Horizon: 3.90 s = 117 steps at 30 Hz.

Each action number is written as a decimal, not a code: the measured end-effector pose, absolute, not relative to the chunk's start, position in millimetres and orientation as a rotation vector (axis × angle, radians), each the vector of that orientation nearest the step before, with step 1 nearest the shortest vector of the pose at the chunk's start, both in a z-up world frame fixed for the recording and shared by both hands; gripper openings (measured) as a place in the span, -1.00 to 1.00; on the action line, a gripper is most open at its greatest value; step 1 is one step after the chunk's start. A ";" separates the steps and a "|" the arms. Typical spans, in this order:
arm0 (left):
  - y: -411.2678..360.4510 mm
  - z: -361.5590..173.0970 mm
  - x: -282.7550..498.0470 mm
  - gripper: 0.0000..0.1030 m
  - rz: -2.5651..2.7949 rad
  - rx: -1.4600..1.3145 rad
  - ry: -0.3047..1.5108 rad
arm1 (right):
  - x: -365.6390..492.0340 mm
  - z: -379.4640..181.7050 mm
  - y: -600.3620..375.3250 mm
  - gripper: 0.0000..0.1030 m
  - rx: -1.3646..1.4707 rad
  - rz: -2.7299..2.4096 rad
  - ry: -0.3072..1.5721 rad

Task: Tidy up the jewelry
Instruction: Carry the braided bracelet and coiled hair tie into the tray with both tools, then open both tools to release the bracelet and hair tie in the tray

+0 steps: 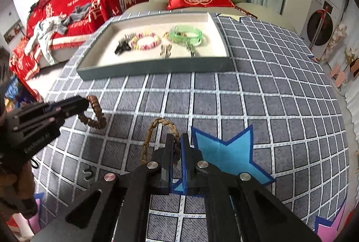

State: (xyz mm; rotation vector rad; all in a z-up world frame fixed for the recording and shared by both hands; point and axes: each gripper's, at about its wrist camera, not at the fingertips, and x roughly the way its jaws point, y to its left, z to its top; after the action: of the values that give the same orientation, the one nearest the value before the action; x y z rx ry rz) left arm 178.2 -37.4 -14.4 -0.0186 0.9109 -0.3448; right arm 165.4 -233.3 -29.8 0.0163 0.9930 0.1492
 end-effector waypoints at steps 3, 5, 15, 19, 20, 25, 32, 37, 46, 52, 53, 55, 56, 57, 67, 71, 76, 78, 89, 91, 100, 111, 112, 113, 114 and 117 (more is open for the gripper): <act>-35.4 -8.6 179.2 -0.49 -0.344 -0.021 0.899 | 168.7 -21.6 -235.3 -0.88 0.046 0.153 0.978; -33.1 -3.7 179.9 -0.49 -0.342 -0.021 0.888 | 171.4 -16.2 -237.0 -0.88 0.065 0.156 0.968; -27.3 9.6 198.1 -0.49 -0.330 -0.027 0.867 | 188.6 2.2 -240.2 -0.88 0.097 0.169 0.931; -27.6 13.1 209.8 -0.49 -0.323 -0.022 0.860 | 200.4 7.1 -241.6 -0.88 0.108 0.175 0.920; -27.9 13.6 212.6 -0.49 -0.322 -0.022 0.858 | 204.2 7.9 -242.3 -0.88 0.113 0.176 0.919; -30.8 17.2 231.0 -0.49 -0.318 -0.018 0.849 | 226.6 10.4 -247.4 -0.88 0.155 0.181 0.919; -34.8 16.9 254.2 -0.49 -0.308 -0.008 0.842 | 256.2 10.9 -252.6 -0.88 0.203 0.195 0.920; -35.8 13.7 267.6 -0.49 -0.298 -0.006 0.845 | 276.9 9.0 -255.7 -0.88 0.222 0.195 0.924; -29.8 12.5 293.8 -0.49 -0.274 -0.019 0.847 | 307.9 4.8 -256.2 -0.88 0.225 0.195 0.929; -34.1 4.5 309.1 -0.49 -0.271 0.003 0.869 | 329.5 -2.6 -251.2 -0.88 0.233 0.201 0.943; -35.2 1.8 310.7 -0.49 -0.273 0.007 0.877 | 333.1 -5.0 -249.1 -0.88 0.231 0.203 0.948; -37.2 -3.8 313.7 -0.49 -0.279 0.012 0.895 | 337.2 -8.9 -245.4 -0.88 0.228 0.207 0.958; -38.5 -6.3 314.9 -0.49 -0.280 0.016 0.901 | 338.3 -11.5 -243.2 -0.88 0.227 0.211 0.964; -39.9 -9.4 316.5 -0.49 -0.279 0.021 0.908 | 339.7 -14.8 -241.1 -0.88 0.224 0.215 0.971; -49.3 -27.1 330.5 -0.49 -0.265 0.039 0.939 | 352.3 -43.3 -233.6 -0.88 0.224 0.211 1.022; -49.3 -33.3 336.0 -0.49 -0.246 0.035 0.947 | 357.9 -50.1 -235.5 -0.88 0.223 0.196 1.029; -49.8 -39.4 340.4 -0.49 -0.231 0.051 0.946 | 362.6 -54.4 -235.4 -0.88 0.193 0.175 1.030; -49.5 -41.8 342.1 -0.49 -0.226 0.051 0.953 | 364.5 -55.6 -235.4 -0.88 0.183 0.168 1.028; -57.7 -42.8 334.8 -0.48 -0.224 0.119 0.938 | 367.3 -64.0 -235.2 -0.86 0.182 0.164 1.051; -58.2 -39.7 331.8 -0.48 -0.222 0.120 0.924 | 367.8 -64.3 -235.9 -0.85 0.188 0.165 1.057; -55.5 -37.4 329.0 -0.48 -0.210 0.101 0.925 | 364.7 -59.2 -248.6 -0.79 0.291 0.197 1.058; -56.5 -35.9 329.5 -0.48 -0.166 0.130 0.902 | 350.4 -37.2 -253.1 0.10 0.323 0.206 0.985; -55.7 -35.4 329.5 -0.48 -0.167 0.124 0.899 | 350.4 -36.0 -253.5 0.10 0.322 0.205 0.982; -55.3 -34.7 329.3 -0.48 -0.169 0.123 0.895 | 349.6 -34.6 -254.1 0.10 0.320 0.201 0.979; -55.1 -34.6 328.8 -0.48 -0.168 0.127 0.893 | 348.8 -33.0 -255.0 0.10 0.318 0.196 0.973; -55.6 -33.1 328.0 -0.47 -0.165 0.140 0.884 | 347.7 -30.5 -257.2 0.10 0.312 0.188 0.966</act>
State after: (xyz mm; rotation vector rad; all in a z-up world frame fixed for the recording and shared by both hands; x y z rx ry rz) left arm 328.0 -55.6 -33.1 0.1396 0.8842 -0.1654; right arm 347.7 -257.2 -30.5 0.3118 0.9661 0.1876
